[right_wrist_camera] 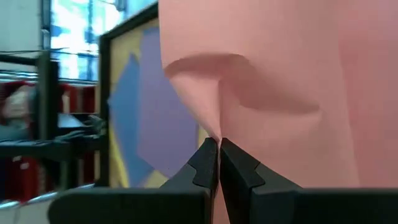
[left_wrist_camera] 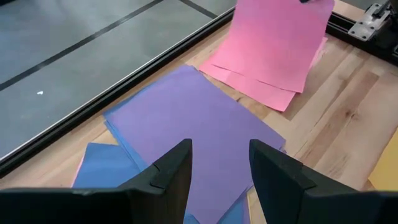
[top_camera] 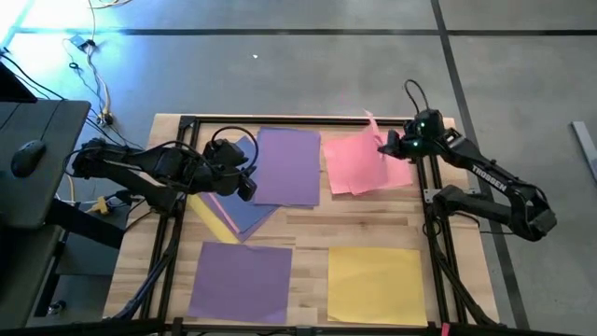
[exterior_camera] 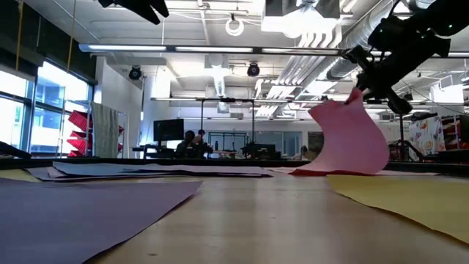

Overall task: Organize paper
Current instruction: Stack the pink paper on the pink paper at the top right corner of the table

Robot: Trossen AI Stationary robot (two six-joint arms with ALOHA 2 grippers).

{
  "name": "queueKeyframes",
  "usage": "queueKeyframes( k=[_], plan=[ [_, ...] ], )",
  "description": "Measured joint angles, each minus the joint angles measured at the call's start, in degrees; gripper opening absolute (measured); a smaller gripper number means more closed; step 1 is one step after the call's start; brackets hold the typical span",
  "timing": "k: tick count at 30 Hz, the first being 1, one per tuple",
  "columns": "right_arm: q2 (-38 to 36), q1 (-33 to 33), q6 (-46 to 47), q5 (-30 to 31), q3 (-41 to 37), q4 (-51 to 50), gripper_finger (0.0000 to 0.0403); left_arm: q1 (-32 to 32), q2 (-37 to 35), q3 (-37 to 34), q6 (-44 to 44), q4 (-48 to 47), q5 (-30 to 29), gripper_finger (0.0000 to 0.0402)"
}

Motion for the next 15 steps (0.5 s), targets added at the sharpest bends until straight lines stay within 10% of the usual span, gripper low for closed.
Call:
queueKeyframes(
  k=[7, 15],
  plan=[
    [-0.21, -0.85, -2.55, 6.5, -1.2, -10.38, 0.0, 0.0, 0.0, 0.0, 0.0, 0.0, -0.21, 0.0135],
    [-0.16, -0.79, 3.35, 2.15, -8.48, 4.0, 0.0, 0.0, 0.0, 0.0, 0.0, 0.0, -0.42, 0.0135]
  ],
)
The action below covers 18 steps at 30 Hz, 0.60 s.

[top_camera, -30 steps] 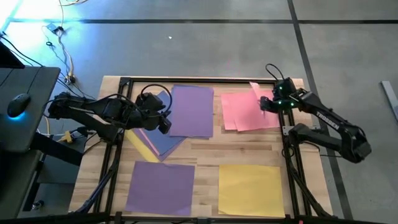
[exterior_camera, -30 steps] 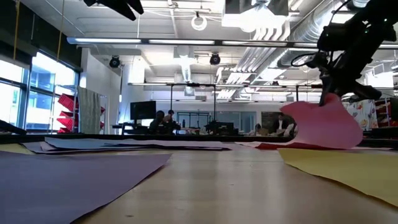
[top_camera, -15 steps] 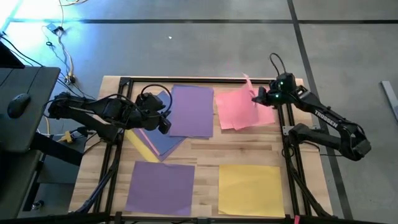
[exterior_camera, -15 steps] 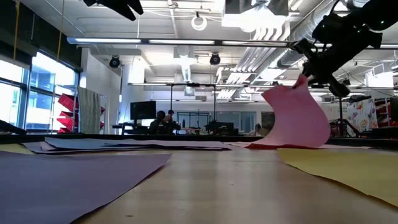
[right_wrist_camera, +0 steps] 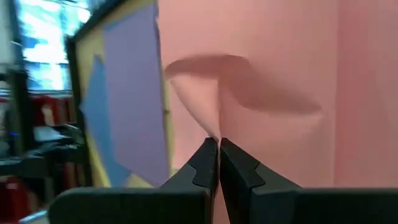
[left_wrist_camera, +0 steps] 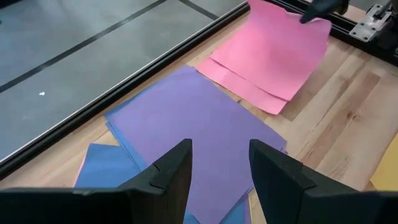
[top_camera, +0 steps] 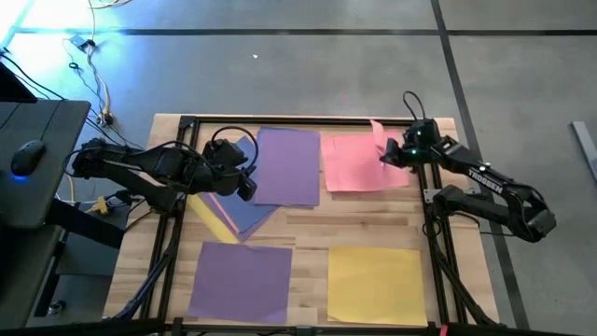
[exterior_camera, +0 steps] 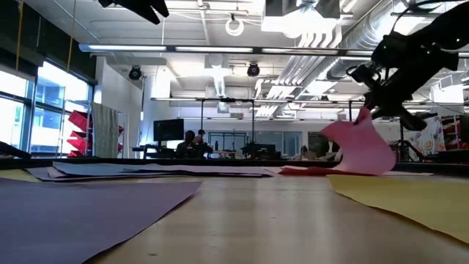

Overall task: Organize paper
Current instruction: Stack the pink paper on the pink paper at the top right corner of the table

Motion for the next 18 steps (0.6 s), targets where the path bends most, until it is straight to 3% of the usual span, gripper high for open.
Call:
queueKeyframes(
  k=[5, 18],
  plan=[
    [-0.11, 0.02, 1.58, -6.51, 0.02, 8.3, 0.0, 0.0, 0.0, 0.0, 0.0, 0.02, 0.07, 0.0135],
    [4.1, 0.15, 0.12, -3.63, 0.07, 5.97, 0.0, 0.0, 0.0, 0.0, -0.46, 0.02, 0.27, 0.0135]
  ],
)
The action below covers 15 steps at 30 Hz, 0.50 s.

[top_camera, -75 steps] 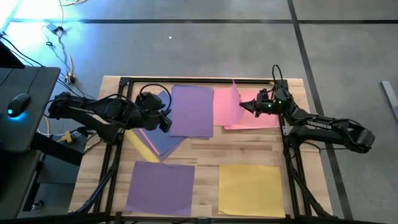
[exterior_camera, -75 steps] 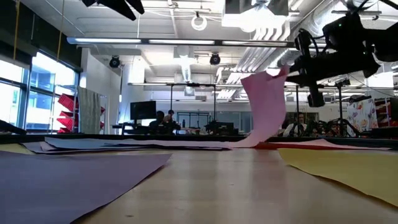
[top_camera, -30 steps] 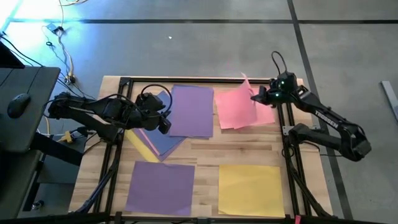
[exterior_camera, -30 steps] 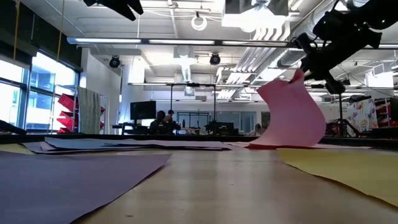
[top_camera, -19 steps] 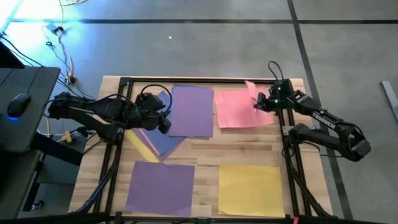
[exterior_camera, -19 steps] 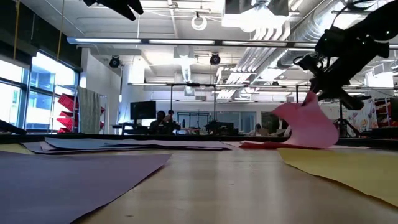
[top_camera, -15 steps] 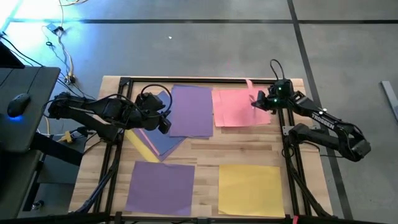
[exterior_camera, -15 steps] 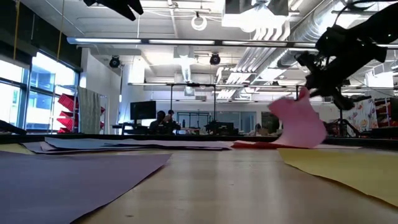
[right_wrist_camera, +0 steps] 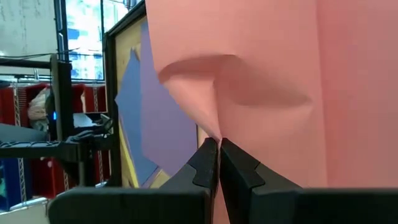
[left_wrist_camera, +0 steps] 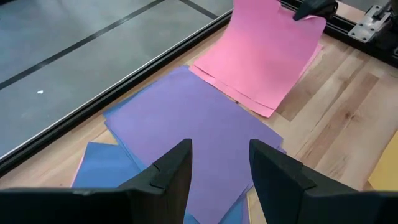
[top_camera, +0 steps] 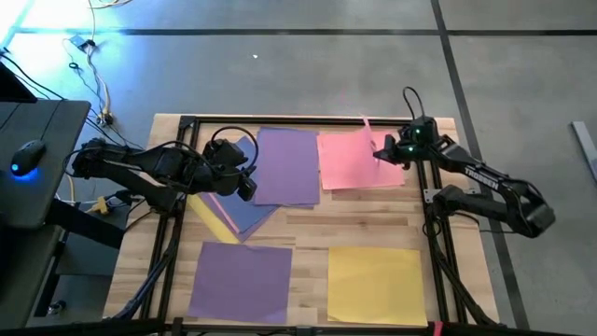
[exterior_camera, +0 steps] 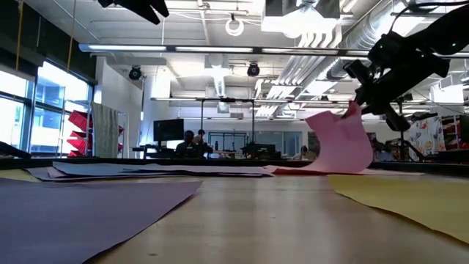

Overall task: Organize paper
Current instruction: Stack the pink paper on the pink paper at the top right corner of the table

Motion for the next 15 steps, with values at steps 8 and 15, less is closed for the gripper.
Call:
queueKeyframes(
  k=[8, 15],
  plan=[
    [2.13, 3.02, -0.1, 2.88, 0.0, -0.1, 0.0006, -0.01, 0.0, 0.0, -1.11, 0.0, 0.03, 0.0135],
    [2.13, 2.0, -5.76, 2.97, 0.0, -4.89, 0.0095, 0.0, 0.0, 0.0, -1.6, 0.01, 0.84, 0.0135]
  ],
)
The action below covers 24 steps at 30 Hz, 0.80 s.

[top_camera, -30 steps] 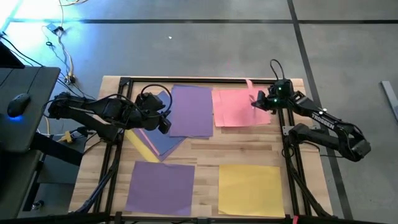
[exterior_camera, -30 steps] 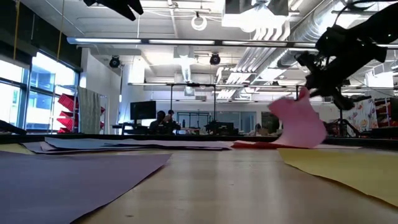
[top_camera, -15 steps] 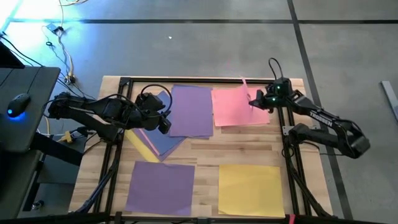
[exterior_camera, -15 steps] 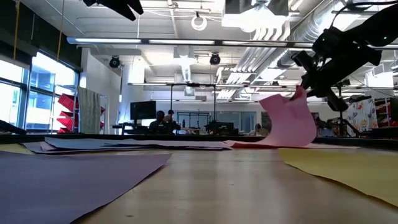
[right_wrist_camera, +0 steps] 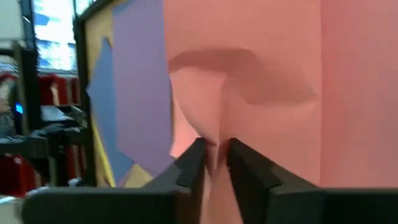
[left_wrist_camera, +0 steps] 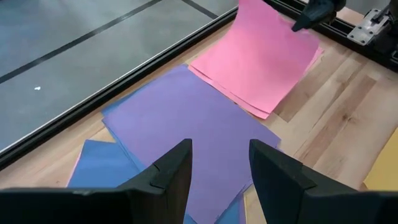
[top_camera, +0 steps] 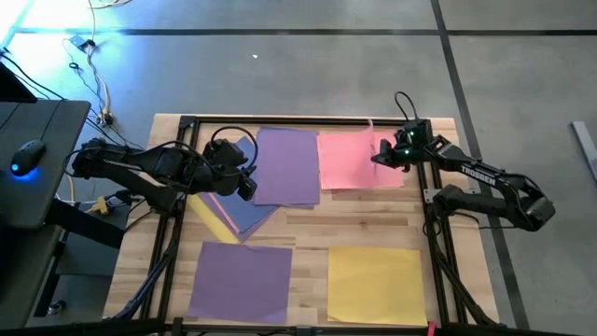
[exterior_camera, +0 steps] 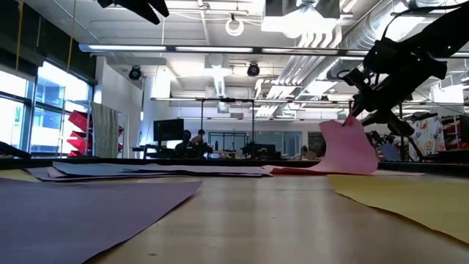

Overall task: Organize paper
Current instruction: Stack the pink paper on the pink paper at the top right corner of the table

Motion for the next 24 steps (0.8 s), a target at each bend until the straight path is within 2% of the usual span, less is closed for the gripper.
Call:
queueKeyframes(
  k=[5, 9, 13, 17, 19, 24],
  plan=[
    [0.0, -0.38, -6.15, 0.27, 0.01, -5.46, 0.0184, -0.02, 0.0, 0.0, -0.06, 0.01, 0.91, 0.0135],
    [0.02, -0.38, -10.74, 3.7, 2.79, -12.12, 0.0226, -0.02, 0.0, 0.0, -0.08, 0.01, 1.0, 0.0135],
    [0.0, -0.38, -16.66, 9.99, 7.77, -21.94, 0.0228, -0.02, 0.0, 0.0, -0.07, 0.01, 1.54, 0.0135],
    [0.39, -0.38, -19.86, 13.38, 10.58, -27.06, 0.0215, -0.02, 0.0, 0.0, -0.06, 0.01, 1.54, 0.0135],
    [1.19, -0.38, -20.29, 15.3, 10.64, -28.93, 0.0206, -0.02, 0.0, 0.0, -0.06, 0.01, 1.51, 0.0135],
    [4.34, -0.38, -21.4, 15.79, 9.25, -29.01, 0.0183, -0.02, 0.0, 0.0, -0.03, 0.01, 1.51, 0.0135]
  ],
)
